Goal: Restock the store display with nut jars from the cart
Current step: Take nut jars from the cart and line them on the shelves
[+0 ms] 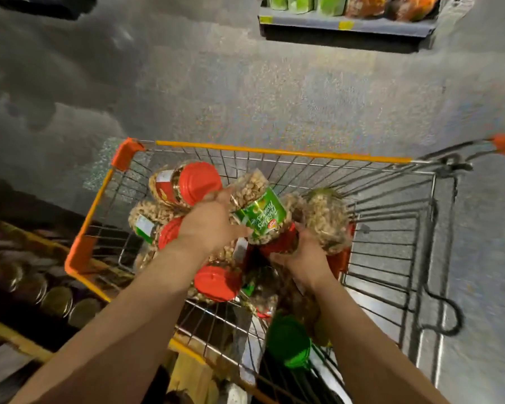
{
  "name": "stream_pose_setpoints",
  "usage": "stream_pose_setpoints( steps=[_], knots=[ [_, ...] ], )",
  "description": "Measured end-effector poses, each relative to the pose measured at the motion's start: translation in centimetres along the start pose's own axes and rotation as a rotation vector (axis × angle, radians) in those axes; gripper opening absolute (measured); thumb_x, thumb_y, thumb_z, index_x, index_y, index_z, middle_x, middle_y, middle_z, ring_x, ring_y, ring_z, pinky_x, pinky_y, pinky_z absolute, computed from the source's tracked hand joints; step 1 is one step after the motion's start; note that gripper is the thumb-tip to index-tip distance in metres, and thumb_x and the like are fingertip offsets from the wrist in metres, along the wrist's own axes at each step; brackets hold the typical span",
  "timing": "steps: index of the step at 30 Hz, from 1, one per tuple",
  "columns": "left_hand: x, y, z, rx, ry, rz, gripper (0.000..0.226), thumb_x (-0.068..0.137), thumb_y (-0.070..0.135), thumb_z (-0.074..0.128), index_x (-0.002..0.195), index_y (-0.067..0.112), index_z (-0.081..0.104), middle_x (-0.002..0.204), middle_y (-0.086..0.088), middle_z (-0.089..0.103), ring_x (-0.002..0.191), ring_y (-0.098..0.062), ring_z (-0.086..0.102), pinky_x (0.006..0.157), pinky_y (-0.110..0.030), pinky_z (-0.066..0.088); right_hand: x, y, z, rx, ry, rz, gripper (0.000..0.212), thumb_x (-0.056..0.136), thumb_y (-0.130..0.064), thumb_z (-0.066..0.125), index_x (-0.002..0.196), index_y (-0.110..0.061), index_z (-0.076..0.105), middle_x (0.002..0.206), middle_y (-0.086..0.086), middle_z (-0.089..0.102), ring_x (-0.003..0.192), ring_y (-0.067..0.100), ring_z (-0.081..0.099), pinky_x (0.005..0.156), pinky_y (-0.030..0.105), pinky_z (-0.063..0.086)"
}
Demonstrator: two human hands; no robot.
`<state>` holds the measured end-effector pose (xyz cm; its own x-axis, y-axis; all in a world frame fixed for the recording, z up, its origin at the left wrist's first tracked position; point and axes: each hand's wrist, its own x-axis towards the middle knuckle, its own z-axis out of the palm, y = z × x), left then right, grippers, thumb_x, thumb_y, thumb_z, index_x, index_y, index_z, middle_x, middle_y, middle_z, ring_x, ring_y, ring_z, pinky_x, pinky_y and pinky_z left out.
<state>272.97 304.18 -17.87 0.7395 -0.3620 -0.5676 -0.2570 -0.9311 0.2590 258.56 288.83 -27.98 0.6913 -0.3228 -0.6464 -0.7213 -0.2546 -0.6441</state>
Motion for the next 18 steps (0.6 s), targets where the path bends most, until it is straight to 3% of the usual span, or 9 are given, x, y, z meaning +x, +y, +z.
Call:
stream_pose_setpoints(
  steps=[3, 6, 8, 14, 18],
  knots=[
    [2.9, 0.0, 1.2, -0.029, 0.006, -0.013, 0.107, 0.076, 0.051, 0.084, 0.160, 0.042, 0.018, 0.158, -0.012, 0.036, 0.143, -0.031, 0.041, 0.113, -0.036, 0.037, 0.9, -0.1, 0.4, -0.026, 0.023, -0.016, 0.103, 0.071, -0.039, 0.088, 0.156, -0.022, 0.031, 0.154, 0.008, 0.044, 0.142, 0.025, 0.041, 0.116, 0.041, 0.038],
    [5.2, 0.1, 2.3, -0.080, 0.022, -0.072, 0.110, 0.074, 0.055, 0.084, 0.161, 0.028, 0.023, 0.160, -0.013, 0.034, 0.146, -0.030, 0.036, 0.116, -0.036, 0.035, 1.9, -0.5, 0.9, -0.027, -0.025, 0.007, 0.110, 0.075, -0.039, 0.087, 0.161, -0.020, 0.020, 0.166, 0.011, 0.021, 0.154, 0.023, 0.017, 0.121, 0.033, 0.023],
    [6.6, 0.1, 3.2, -0.129, 0.038, -0.099, 0.110, 0.073, 0.057, 0.084, 0.160, 0.025, 0.025, 0.159, -0.013, 0.037, 0.145, -0.030, 0.038, 0.115, -0.036, 0.037, 2.8, -0.6, 1.3, -0.030, -0.054, 0.045, 0.116, 0.077, -0.043, 0.085, 0.162, -0.021, 0.010, 0.169, 0.009, 0.009, 0.156, 0.022, 0.012, 0.120, 0.034, 0.023],
    [8.7, 0.5, 5.4, -0.315, 0.140, -0.172, 0.100, 0.072, 0.058, 0.085, 0.152, 0.023, 0.036, 0.145, -0.013, 0.046, 0.134, -0.029, 0.047, 0.109, -0.032, 0.039, 4.1, -0.2, 2.5, -0.027, -0.053, 0.038, 0.126, 0.076, -0.045, 0.086, 0.162, -0.016, -0.001, 0.170, 0.004, 0.013, 0.156, 0.020, 0.011, 0.121, 0.029, 0.019],
    [9.1, 0.7, 6.4, -0.408, 0.244, -0.218, 0.088, 0.073, 0.058, 0.083, 0.145, 0.023, 0.048, 0.140, -0.009, 0.050, 0.119, -0.016, 0.046, 0.096, -0.021, 0.035, 4.0, -0.1, 2.8, -0.053, -0.031, 0.016, 0.127, 0.075, -0.046, 0.087, 0.162, -0.018, -0.001, 0.169, 0.002, 0.015, 0.155, 0.019, 0.012, 0.121, 0.029, 0.019]
  ],
)
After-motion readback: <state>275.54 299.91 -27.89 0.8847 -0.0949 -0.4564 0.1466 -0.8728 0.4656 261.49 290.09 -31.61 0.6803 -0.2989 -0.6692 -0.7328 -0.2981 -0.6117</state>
